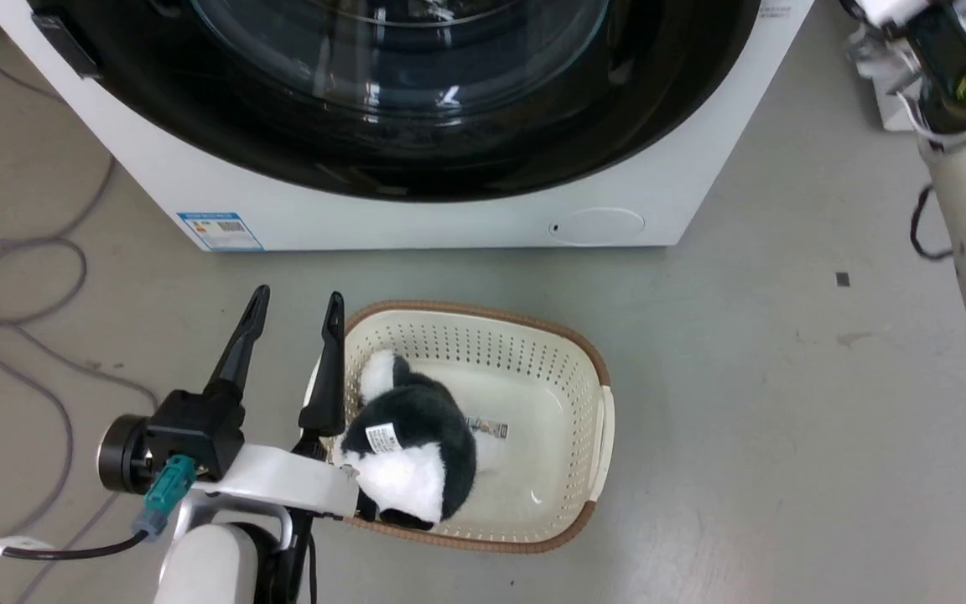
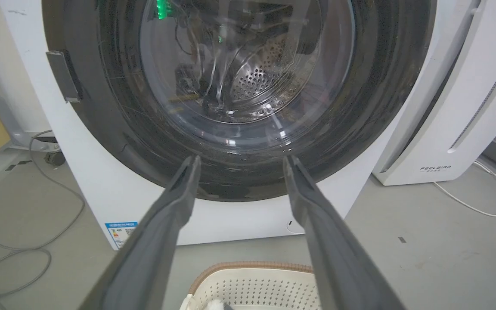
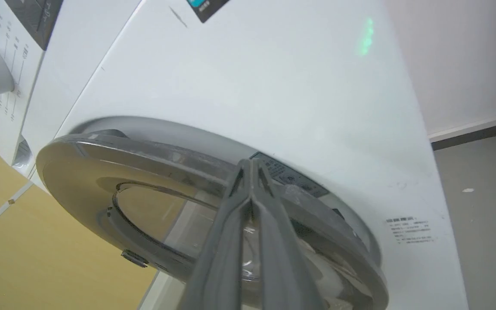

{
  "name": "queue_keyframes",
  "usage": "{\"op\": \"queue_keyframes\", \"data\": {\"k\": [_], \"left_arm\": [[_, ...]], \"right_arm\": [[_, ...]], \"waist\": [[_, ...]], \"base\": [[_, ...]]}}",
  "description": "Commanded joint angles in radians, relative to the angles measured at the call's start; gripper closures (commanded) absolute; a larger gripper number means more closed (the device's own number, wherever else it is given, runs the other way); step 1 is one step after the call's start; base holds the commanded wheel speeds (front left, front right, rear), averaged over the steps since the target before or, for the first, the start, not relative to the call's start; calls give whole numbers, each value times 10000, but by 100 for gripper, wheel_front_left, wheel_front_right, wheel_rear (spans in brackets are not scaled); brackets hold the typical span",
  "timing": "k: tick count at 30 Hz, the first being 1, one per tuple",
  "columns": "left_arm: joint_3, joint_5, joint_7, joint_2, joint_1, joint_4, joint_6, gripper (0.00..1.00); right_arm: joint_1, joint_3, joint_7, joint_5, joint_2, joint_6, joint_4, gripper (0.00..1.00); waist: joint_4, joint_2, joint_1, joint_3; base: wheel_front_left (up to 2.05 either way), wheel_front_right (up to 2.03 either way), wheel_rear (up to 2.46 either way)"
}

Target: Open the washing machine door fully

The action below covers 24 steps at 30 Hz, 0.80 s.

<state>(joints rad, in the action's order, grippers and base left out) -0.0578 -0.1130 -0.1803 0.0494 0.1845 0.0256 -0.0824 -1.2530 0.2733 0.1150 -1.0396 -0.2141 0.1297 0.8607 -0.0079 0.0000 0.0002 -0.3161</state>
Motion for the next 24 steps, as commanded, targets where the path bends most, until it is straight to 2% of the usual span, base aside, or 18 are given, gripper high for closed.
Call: {"op": "queue_keyframes", "data": {"k": [1,11,18,24], "left_arm": [[0,-43,-106,8,181,-32,-42,0],[25,-117,-315,8,528,-34,-178,0],[16,-215,-461,8,758,17,-264,0],[55,-355,-586,8,840,138,-332,0]], "right_arm": [[-473,168,56,-187,63,8,271,100],[-2412,1236,866,-630,360,8,1550,100],[-3414,1999,2192,-1084,447,9,2235,100],[-3784,2437,3626,-1845,335,9,2323,100]], "waist": [[-29,0,-2,-111],[-108,0,-2,-742],[-127,0,-2,-1063],[-135,0,-2,-1097]], "base": [[0,0,0],[0,0,0],[0,0,0],[0,0,0]]}}
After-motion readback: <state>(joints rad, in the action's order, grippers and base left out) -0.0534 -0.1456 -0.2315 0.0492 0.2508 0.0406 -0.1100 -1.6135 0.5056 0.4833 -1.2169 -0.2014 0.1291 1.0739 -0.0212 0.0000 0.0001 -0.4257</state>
